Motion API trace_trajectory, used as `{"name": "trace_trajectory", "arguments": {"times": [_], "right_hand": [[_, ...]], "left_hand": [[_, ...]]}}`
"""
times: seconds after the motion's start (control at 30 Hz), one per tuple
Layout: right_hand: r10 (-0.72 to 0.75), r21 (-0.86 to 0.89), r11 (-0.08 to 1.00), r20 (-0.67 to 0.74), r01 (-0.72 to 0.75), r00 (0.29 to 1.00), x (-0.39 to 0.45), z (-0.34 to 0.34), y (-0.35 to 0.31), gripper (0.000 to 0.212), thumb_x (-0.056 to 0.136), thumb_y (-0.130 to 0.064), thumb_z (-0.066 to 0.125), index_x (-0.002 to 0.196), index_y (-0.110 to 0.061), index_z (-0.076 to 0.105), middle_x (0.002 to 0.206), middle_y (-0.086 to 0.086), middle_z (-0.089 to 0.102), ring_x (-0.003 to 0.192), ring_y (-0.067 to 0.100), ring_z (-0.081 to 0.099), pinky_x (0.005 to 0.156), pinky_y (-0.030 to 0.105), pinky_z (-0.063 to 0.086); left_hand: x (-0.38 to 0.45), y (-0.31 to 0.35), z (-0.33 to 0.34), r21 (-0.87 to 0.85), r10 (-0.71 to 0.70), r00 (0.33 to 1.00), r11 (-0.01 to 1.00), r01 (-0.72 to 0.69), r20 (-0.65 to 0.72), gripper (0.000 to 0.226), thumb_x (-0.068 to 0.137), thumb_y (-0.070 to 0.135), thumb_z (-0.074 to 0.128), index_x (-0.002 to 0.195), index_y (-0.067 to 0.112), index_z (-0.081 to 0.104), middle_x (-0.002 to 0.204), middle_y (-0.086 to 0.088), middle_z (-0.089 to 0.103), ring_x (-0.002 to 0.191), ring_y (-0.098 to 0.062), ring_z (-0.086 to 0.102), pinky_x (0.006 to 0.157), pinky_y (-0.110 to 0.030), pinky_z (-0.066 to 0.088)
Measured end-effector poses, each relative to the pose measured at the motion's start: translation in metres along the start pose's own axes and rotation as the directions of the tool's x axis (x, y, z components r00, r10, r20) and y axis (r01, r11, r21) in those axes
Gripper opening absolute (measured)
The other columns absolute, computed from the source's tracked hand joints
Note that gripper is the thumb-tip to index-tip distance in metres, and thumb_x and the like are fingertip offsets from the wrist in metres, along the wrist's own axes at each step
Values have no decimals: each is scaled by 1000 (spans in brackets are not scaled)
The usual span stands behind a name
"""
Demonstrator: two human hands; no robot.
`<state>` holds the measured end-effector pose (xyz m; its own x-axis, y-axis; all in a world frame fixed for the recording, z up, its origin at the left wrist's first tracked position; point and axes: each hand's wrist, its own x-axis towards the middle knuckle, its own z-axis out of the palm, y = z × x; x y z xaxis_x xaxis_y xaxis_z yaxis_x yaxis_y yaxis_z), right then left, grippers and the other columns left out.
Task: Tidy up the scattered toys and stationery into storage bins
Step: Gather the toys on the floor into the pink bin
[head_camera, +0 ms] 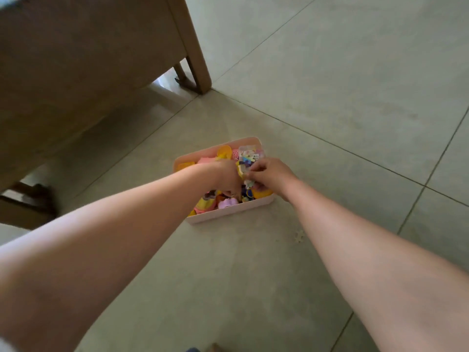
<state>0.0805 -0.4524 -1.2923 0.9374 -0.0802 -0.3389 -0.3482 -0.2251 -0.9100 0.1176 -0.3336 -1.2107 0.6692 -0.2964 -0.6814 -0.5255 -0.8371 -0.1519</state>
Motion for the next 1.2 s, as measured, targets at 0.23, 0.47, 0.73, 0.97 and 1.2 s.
{"name": "trace_trajectory", "arguments": {"times": [0.23, 0.47, 0.73, 0.97, 1.2], "right_hand": [[-152, -93, 986, -180, 137, 972, -18, 4, 13, 12, 85, -35, 69, 85, -23, 72, 80, -6, 70, 74, 14, 66, 77, 37, 56], [-40, -198, 980, -266, -14, 963, -53, -27, 81, 12, 87, -29, 67, 78, -21, 64, 72, -3, 64, 69, 19, 62, 72, 36, 52], [-10, -457, 888, -121, -47, 993, -83, -33, 124, 27, 73, -24, 80, 98, -19, 70, 91, 0, 53, 81, 15, 55, 74, 25, 41], [-43, -610, 792, -41, 9, 998, -89, -34, 133, 36, 69, -22, 82, 99, -13, 66, 105, 5, 49, 89, 22, 58, 82, 27, 44], [-5, -279, 956, -327, -92, 945, -67, -25, 92, 18, 78, -27, 75, 85, -22, 59, 75, 2, 62, 71, 23, 64, 67, 32, 47]], "left_hand": [[-3, 8, 50, -276, -51, 841, 954, -119, -538, 25, 91, 7, 53, 115, 11, 57, 116, -12, 56, 100, -31, 58, 76, -32, 46], [-2, 54, 117, -389, 74, 811, 850, -355, -580, 17, 89, 11, 57, 105, 14, 56, 109, -5, 58, 93, -27, 59, 70, -33, 41], [15, 100, 168, -621, -29, 891, 727, -293, -454, 38, 84, 25, 66, 119, 14, 55, 111, -7, 54, 96, -25, 57, 78, -30, 40], [23, 110, 164, -526, 71, 887, 783, -333, -456, 46, 86, 34, 65, 125, 13, 53, 119, -10, 50, 105, -27, 55, 83, -31, 40], [15, 94, 129, -541, -12, 805, 747, -387, -593, 33, 88, 16, 58, 121, 15, 51, 120, -8, 55, 105, -26, 56, 82, -35, 45]]}}
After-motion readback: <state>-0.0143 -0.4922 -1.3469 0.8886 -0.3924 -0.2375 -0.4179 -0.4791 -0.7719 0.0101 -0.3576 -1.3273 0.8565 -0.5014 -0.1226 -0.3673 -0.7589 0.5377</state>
